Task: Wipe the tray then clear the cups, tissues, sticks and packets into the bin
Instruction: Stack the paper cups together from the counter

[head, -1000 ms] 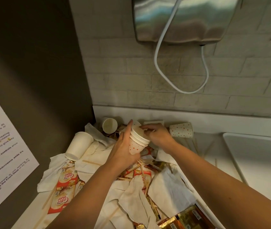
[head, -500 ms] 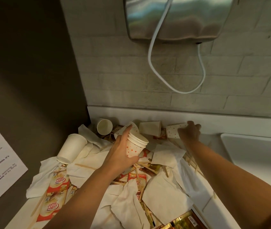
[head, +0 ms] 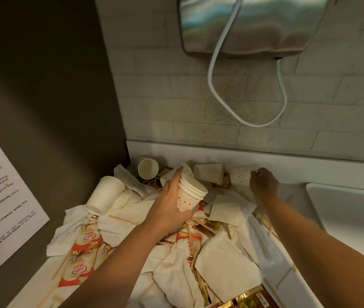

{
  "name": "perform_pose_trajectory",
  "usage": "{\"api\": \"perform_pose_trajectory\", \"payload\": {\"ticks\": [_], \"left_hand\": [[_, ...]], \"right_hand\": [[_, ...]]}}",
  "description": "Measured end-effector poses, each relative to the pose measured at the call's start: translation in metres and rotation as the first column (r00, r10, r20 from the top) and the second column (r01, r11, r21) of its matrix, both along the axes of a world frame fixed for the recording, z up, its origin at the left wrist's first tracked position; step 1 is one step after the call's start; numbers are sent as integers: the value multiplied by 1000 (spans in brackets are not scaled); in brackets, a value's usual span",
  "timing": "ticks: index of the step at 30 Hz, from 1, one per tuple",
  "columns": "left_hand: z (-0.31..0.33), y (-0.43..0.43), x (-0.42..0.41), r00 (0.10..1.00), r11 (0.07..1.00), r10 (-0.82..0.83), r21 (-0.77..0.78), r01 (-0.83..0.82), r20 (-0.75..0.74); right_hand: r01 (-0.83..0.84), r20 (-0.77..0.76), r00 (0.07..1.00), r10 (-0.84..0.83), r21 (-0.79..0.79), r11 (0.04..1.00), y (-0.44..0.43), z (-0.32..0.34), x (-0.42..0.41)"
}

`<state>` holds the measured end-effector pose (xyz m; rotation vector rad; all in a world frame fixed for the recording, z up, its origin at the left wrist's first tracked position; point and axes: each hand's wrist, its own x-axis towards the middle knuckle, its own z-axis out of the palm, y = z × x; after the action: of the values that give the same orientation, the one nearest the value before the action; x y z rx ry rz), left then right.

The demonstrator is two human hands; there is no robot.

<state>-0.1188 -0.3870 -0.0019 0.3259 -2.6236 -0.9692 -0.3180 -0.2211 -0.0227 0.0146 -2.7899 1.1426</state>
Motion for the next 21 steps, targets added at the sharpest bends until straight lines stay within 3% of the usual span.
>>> {"api": "perform_pose_trajectory", "payload": {"ticks": [3,5,10,15,21], "left_hand": [[-1,1,3,1000,1000,13,-2,-13,16],[0,3,4,999,1000,20,1,-20,29],[4,6,8,998,999,31,26,-33,61],[12,11,16,999,997,17,72,-20,39],[23,19,29,998,992,-41,124,35,41]], "right_hand": [[-54,-127,991,46,-61,997,-6,24,13],[-113,-193,978,77,-181,977,-10,40,27],[-333,-244,939,242,-476,814,-15,74,79],[-493,-281,870,406,-481,725,-22,82,116],[-642,-294,766,571,-328,693,-24,75,143]]}}
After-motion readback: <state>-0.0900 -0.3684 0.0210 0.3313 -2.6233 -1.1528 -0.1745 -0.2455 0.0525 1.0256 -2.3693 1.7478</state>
